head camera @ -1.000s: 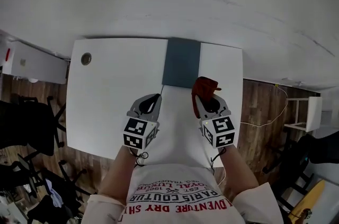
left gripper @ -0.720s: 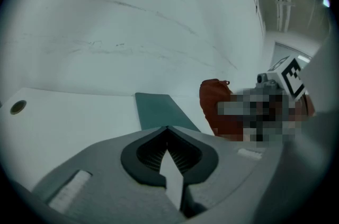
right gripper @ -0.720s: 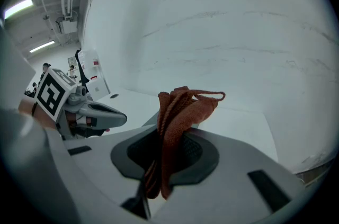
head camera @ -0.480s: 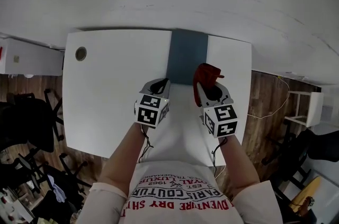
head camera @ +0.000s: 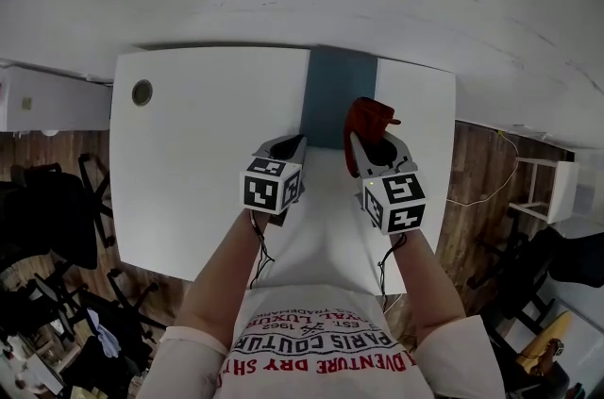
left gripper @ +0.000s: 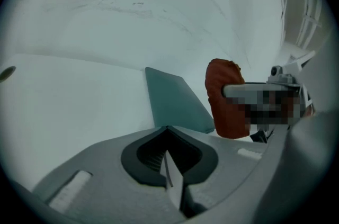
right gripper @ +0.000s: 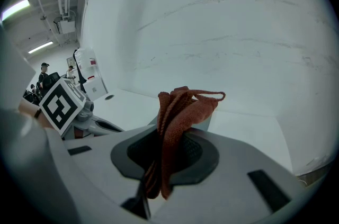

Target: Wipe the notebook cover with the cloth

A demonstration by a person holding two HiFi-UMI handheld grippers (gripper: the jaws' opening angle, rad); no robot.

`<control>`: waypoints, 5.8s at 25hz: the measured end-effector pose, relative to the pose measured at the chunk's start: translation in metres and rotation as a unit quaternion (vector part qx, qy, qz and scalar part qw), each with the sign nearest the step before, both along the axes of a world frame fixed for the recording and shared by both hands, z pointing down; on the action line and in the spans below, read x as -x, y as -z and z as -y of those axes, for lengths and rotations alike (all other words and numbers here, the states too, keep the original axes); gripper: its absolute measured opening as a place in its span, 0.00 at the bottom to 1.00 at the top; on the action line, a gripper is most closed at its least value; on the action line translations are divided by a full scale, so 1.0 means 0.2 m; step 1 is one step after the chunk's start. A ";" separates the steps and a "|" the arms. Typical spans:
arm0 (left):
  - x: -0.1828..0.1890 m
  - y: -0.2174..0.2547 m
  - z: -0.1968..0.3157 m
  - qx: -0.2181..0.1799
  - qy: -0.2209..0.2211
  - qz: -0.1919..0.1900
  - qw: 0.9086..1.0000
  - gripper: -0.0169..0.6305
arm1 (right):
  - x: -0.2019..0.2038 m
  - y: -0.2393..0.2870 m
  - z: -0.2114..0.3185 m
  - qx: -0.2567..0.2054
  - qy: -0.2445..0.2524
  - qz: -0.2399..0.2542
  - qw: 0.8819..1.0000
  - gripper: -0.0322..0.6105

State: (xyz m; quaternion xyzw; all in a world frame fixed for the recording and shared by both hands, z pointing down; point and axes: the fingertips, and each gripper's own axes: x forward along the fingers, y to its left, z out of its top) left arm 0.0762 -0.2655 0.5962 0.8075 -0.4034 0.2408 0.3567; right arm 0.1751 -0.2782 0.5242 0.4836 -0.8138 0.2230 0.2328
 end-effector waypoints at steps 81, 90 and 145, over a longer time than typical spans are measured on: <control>0.00 -0.01 0.00 0.009 -0.013 -0.016 1.000 0.04 | -0.53 -0.31 0.63 0.053 -0.089 -0.093 0.990 0.17; -0.01 0.00 0.00 -0.006 -0.012 -0.003 1.000 0.04 | -0.21 -0.08 0.44 0.051 -0.066 -0.017 0.996 0.16; 0.00 0.00 0.00 0.003 -0.018 -0.012 1.000 0.04 | -0.12 -0.34 0.32 0.133 -0.047 0.034 0.989 0.17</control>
